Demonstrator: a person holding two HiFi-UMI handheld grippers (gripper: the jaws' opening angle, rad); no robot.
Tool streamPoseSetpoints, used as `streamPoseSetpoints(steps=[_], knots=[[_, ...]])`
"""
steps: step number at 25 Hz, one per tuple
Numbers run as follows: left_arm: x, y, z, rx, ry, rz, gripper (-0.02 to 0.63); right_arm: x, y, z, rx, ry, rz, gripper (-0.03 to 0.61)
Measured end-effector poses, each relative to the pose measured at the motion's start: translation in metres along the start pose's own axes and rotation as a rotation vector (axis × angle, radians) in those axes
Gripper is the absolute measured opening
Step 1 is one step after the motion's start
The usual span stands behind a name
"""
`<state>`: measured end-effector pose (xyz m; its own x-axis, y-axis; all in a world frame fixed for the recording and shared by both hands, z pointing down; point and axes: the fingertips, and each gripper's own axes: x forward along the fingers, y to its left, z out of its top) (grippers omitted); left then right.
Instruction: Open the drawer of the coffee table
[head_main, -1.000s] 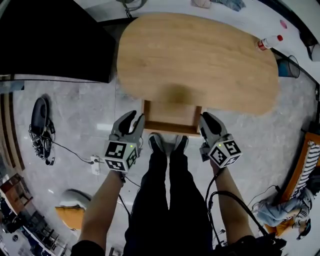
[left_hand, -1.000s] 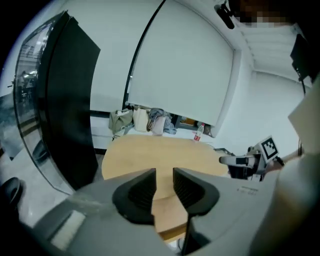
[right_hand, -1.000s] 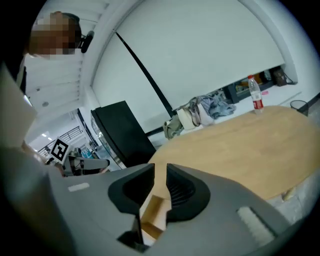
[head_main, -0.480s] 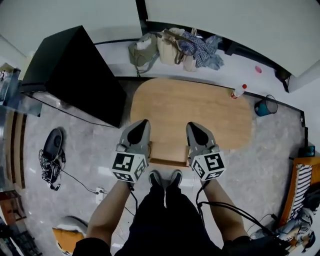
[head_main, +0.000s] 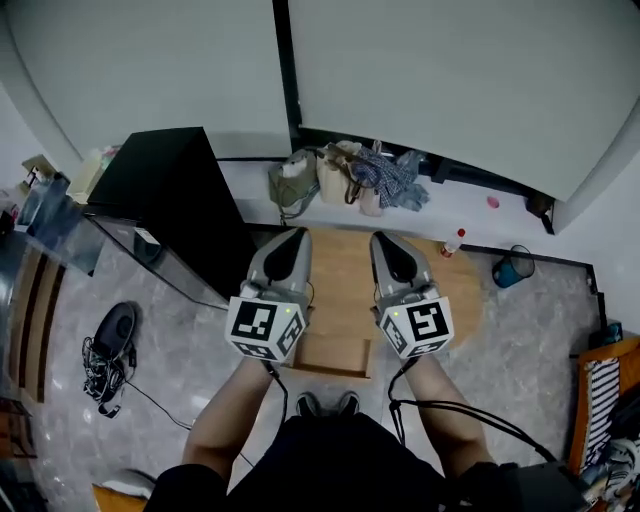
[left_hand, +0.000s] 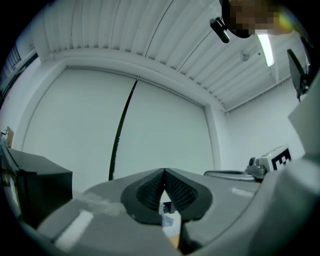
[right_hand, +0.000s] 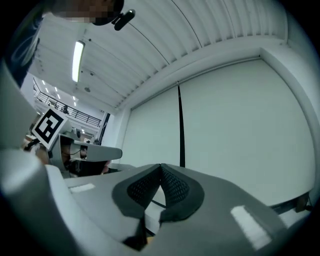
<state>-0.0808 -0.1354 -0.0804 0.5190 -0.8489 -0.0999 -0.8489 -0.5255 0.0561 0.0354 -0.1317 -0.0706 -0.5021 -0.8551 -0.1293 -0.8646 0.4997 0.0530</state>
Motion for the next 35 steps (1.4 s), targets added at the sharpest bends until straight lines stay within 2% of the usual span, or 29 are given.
streamPoseSetpoints(steps=[6, 11, 16, 23, 35], knots=[[-0.008, -0.011, 0.061, 0.046, -0.11, -0.022, 0.002, -0.008, 0.002, 0.057, -0.079, -0.079, -0.003, 0.002], [-0.012, -0.017, 0.081, 0.081, -0.157, -0.053, 0.002, -0.009, 0.006, 0.075, -0.115, -0.093, 0.005, 0.002], [-0.015, -0.014, 0.078, 0.06, -0.156, -0.061, 0.002, -0.011, 0.007, 0.074, -0.097, -0.092, -0.004, 0.002], [-0.021, 0.004, 0.055, 0.023, -0.11, -0.042, 0.002, -0.005, 0.01, 0.051, -0.055, -0.051, -0.02, 0.002], [-0.018, 0.018, 0.045, 0.007, -0.095, -0.046, 0.002, 0.007, 0.014, 0.039, -0.032, -0.028, -0.027, 0.002]])
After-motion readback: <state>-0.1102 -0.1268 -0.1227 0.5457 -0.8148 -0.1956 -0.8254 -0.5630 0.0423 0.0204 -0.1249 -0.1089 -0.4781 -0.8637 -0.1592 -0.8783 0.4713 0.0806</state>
